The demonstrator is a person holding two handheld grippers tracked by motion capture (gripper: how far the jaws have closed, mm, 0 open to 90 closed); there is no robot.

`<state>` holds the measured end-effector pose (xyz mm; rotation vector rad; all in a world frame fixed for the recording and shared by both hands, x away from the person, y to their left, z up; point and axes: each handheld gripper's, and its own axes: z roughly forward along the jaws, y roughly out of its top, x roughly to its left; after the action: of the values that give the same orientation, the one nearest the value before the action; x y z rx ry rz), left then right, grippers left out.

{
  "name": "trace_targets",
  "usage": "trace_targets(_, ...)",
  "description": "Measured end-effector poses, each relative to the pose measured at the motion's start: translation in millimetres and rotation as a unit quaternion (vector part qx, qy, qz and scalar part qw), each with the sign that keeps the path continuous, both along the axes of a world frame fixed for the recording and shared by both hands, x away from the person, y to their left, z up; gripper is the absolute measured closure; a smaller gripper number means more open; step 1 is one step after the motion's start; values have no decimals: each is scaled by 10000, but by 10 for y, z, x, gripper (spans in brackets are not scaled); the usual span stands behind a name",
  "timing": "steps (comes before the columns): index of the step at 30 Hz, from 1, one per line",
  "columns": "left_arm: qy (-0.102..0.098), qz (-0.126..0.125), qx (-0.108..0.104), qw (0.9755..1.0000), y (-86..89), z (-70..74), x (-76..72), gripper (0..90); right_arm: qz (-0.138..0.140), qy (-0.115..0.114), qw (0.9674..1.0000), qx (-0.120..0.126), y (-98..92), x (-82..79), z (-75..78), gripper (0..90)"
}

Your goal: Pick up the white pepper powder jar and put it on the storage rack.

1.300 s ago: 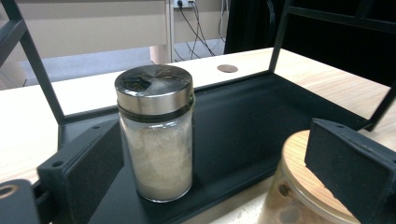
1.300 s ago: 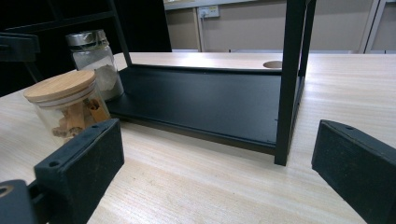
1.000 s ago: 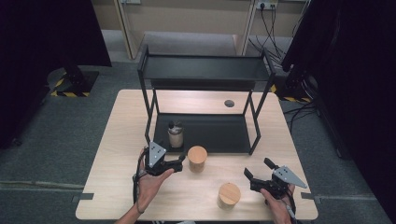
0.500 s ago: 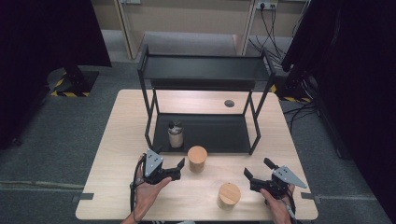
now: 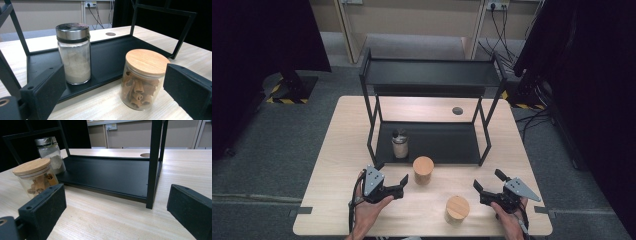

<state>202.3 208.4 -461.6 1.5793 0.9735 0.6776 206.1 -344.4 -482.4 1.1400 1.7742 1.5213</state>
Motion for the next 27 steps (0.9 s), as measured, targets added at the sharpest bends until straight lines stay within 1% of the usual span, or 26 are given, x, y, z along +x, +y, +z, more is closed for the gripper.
trace_targets(3,-31,3,17,10000,8,-23,-31,35,-5,-1,10000,16,-5,0,3,25)
trace_targets(7,11,-26,13,10000,14,-53,-54,35,-21,21,10000,37,-14,4,-3,25)
trace_targets(11,27,-68,2,10000,22,-84,-78,35,-29,-3,10000,49,-24,4,-7,25)
trace_targets(16,-56,-92,0,9999,22,-120,-105,34,-44,19,10000,66,-25,9,-9,25)
trace_targets(22,-17,-127,5,9999,19,-172,-132,33,-26,5,10000,51,-12,-2,-5,25)
trace_targets(24,8,-144,20,9999,21,-179,-128,33,-20,7,10000,39,-9,0,-6,25)
trace_targets(27,22,-142,-10,9999,19,-179,-121,33,-28,18,10000,49,-11,6,-8,25)
